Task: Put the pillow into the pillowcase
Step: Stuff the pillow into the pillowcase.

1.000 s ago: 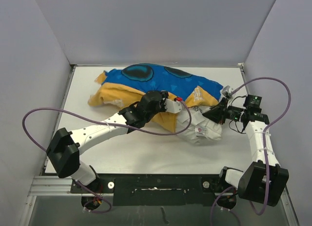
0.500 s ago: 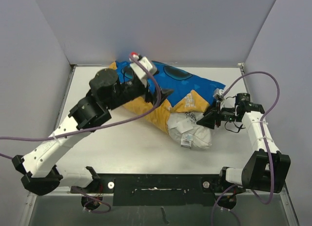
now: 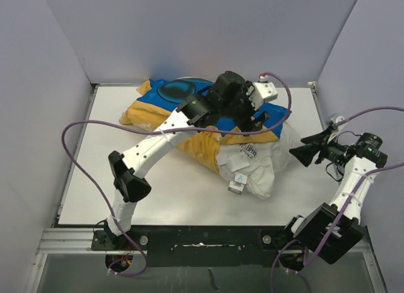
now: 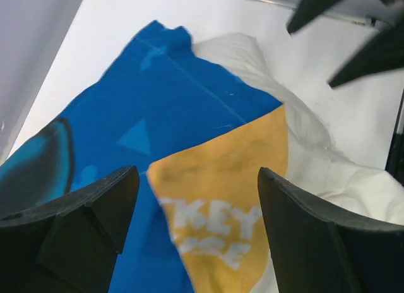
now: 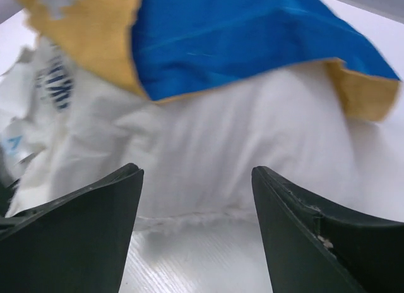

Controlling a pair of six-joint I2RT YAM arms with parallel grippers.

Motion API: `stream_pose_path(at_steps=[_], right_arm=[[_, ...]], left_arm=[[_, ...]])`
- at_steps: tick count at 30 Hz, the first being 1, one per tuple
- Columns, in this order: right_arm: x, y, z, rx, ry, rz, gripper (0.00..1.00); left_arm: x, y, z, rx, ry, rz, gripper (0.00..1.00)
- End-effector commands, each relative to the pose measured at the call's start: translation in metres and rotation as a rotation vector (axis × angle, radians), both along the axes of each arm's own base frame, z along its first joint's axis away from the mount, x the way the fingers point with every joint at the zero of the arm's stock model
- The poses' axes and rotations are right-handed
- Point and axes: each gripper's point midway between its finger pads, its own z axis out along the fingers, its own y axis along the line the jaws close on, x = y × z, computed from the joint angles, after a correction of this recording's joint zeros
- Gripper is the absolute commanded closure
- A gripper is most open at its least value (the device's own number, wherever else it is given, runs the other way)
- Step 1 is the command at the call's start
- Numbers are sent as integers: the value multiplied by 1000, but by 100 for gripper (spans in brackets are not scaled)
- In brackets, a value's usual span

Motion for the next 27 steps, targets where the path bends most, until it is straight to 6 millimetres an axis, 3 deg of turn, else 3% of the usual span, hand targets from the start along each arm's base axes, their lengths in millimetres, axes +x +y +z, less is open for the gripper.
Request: stream_pose_path(at_steps=[1, 4, 8, 14, 17, 21, 22, 27], right_arm=[[26, -44, -10, 82, 142, -232, 29], [31, -52, -27, 100, 216, -288, 29], [32, -50, -42, 103, 264, -289, 29], [38, -21, -75, 48, 371, -193, 30], [40, -4, -80, 50, 390, -126, 39], [32, 31, -72, 81, 359, 52, 63], [27, 42, -66, 96, 338, 113, 68], [4, 78, -45, 116, 235, 333, 79]], left_arm=[[-41, -41, 36, -3, -278, -238, 17], [-41, -61, 14, 87, -358, -260, 8], [-25, -76, -19, 187, -395, -201, 6], [-6, -80, -60, 293, -405, -139, 12], [-9, -75, -68, 316, -376, -138, 30], [-21, -54, -65, 328, -286, -109, 92], [-27, -48, -61, 318, -261, -103, 100], [-46, -4, -47, 294, -204, -51, 100]])
